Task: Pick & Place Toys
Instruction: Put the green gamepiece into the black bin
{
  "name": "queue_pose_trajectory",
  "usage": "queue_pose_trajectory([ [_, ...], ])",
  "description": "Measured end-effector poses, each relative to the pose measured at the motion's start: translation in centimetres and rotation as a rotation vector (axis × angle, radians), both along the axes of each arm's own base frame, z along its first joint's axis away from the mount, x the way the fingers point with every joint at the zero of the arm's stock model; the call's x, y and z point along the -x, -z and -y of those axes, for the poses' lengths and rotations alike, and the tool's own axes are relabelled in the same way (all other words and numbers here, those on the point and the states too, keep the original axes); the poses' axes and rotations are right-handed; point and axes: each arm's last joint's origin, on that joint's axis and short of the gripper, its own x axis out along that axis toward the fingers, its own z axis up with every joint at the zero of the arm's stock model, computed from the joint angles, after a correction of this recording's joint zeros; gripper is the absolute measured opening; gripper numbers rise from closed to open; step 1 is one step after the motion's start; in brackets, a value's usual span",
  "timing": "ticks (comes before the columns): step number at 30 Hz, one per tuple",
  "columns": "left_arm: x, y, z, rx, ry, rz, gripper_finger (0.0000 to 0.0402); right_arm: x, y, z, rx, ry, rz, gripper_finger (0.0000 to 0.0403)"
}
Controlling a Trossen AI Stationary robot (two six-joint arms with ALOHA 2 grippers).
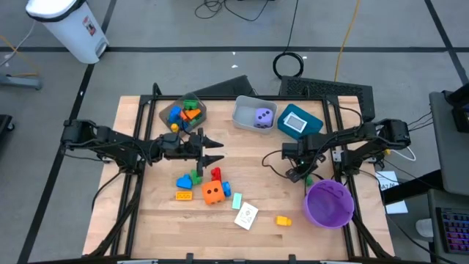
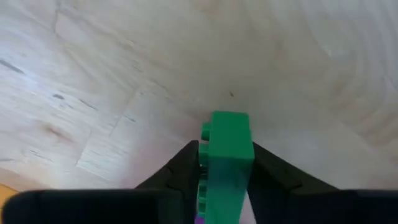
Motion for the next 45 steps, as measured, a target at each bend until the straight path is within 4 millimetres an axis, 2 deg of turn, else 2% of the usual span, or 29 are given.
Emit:
queue_pose_trajectory([
  [5, 0.0, -0.2, 0.0, 0.000, 0.000, 0.021, 0.0237, -1.1, 0.0, 0.6, -0.001, 0.023, 0.117, 0.0086],
  [9, 0.0, -0.6, 0.0, 0.013, 0.014, 0.060, 0.0237, -3.2, -0.9, 1.5, 0.015, 0.035, 0.319, 0.0086],
  [15, 0.0, -0.8, 0.4, 0.052, 0.133, 0.077, 0.0237, -7.6, -4.8, 2.4, 0.132, -0.060, 0.862, 0.0086],
  [19, 0.0, -0.8, 0.4, 0.123, 0.131, 0.075, 0.0237, -9.4, -7.9, 2.4, 0.284, -0.215, 1.253, 0.0086],
  [22, -0.1, -0.9, 0.4, 0.146, 0.131, 0.076, 0.0237, -10.0, -9.2, 2.0, 0.357, -0.292, 1.408, 0.0086],
  [27, -1.1, -1.8, 0.3, 0.149, 0.131, 0.078, 0.0237, -10.2, -10.1, 1.8, 0.451, -0.382, 1.519, 0.0086],
  [34, -4.6, -1.9, 0.1, 0.135, 0.121, -0.003, 0.0237, -10.4, -10.8, 1.0, 0.495, -0.455, 1.603, 0.0086],
  [38, -6.1, -2.3, -0.1, 0.133, 0.129, 0.006, 0.0237, -10.4, -10.8, 0.1, 0.487, -0.497, 1.621, 0.0086],
  [45, -6.9, -2.7, 0.0, 0.134, 0.236, 0.015, 0.0237, -10.5, -11.2, -0.5, 0.504, -0.544, 1.674, 0.0086],
])
